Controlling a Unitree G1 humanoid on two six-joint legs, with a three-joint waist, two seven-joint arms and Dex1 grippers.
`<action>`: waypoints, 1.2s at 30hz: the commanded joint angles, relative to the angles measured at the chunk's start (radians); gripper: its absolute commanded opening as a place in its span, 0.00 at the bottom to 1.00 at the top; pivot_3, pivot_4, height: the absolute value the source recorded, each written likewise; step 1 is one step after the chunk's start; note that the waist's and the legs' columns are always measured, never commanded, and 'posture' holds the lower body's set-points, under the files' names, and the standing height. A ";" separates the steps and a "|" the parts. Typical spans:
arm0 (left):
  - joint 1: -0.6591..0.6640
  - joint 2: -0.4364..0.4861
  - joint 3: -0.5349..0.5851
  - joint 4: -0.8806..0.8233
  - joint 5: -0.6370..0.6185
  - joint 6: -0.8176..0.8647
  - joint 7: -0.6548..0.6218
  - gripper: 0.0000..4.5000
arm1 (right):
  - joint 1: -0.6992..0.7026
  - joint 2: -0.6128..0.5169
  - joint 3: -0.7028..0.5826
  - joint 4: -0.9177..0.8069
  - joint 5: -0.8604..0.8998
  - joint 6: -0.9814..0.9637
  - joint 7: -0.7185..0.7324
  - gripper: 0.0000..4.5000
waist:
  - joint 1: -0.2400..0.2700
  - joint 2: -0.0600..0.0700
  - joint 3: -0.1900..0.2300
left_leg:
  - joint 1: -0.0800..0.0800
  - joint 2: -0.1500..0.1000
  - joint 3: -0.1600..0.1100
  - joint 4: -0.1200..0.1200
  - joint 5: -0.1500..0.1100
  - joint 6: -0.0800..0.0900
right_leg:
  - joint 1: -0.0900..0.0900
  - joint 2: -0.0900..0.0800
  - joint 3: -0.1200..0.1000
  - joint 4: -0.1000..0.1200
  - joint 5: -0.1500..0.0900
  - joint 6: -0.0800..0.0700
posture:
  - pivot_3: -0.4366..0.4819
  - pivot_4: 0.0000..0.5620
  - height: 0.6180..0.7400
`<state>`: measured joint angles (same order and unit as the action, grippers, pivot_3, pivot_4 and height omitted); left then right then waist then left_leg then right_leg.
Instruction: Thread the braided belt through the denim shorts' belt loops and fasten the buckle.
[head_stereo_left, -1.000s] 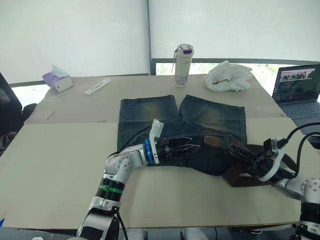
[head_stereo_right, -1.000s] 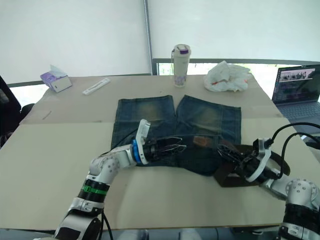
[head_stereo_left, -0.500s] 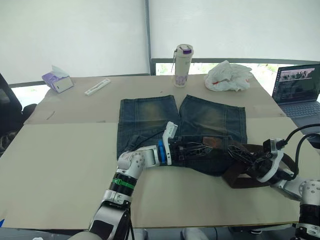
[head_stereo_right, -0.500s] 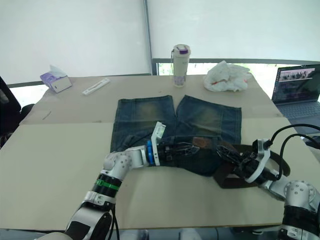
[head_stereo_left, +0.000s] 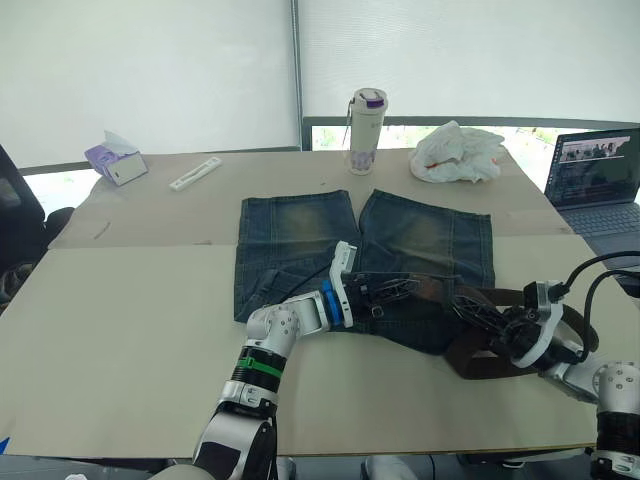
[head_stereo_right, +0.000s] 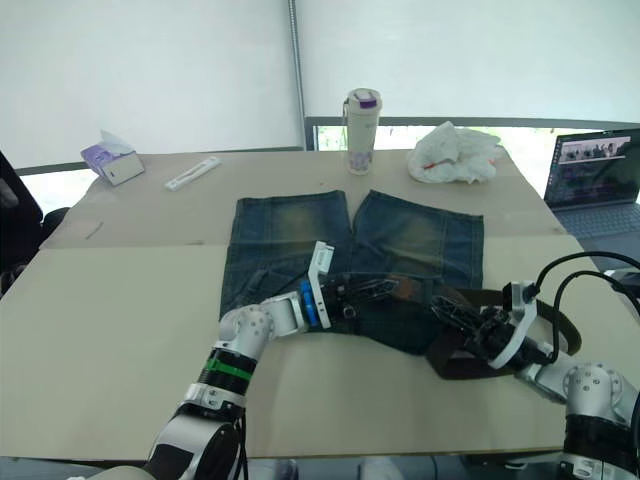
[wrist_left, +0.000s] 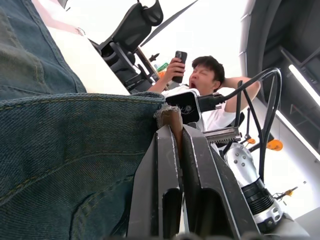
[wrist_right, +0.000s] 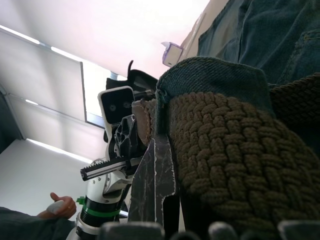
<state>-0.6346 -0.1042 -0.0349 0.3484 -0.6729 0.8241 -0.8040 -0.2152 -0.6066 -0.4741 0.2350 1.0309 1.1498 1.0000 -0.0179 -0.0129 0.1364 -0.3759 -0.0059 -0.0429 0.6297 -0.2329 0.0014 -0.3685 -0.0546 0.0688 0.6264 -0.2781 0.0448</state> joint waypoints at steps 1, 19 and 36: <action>-0.008 -0.009 -0.011 -0.026 0.004 -0.018 -0.011 0.00 | 0.031 -0.022 -0.003 -0.065 -0.006 -0.048 0.037 0.23 | 0.001 0.000 0.000 | 0.000 0.000 0.000 0.000 0.000 0.000 | 0.000 0.000 0.000 0.000 0.000 0.000 | 0.48 0.27 1.00; -0.014 0.087 -0.050 -0.068 0.141 -0.133 0.043 0.00 | 0.159 -0.090 0.309 -0.858 -0.385 -0.255 -0.376 0.69 | 0.000 -0.001 0.000 | -0.002 0.001 -0.007 0.000 0.000 -0.001 | -0.001 0.001 0.000 0.000 -0.005 0.008 | 0.48 0.27 1.00; 0.085 0.266 0.053 -0.218 0.169 -0.319 0.021 0.00 | 0.257 0.089 0.435 -0.779 -0.570 -0.053 -0.703 0.69 | 0.013 0.000 -0.009 | 0.001 -0.007 -0.012 0.000 0.001 -0.002 | 0.001 -0.006 0.001 -0.001 -0.001 0.005 | 0.48 0.27 1.00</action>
<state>-0.5475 0.1401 -0.0482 0.1751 -0.4757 0.5301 -0.7955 0.0059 -0.5244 -0.0279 -0.5788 0.4546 1.0274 0.3145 -0.0044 -0.0130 0.1273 -0.3743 -0.0122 -0.0551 0.6294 -0.2321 -0.0001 -0.3672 -0.0607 0.0694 0.6254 -0.2791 0.0499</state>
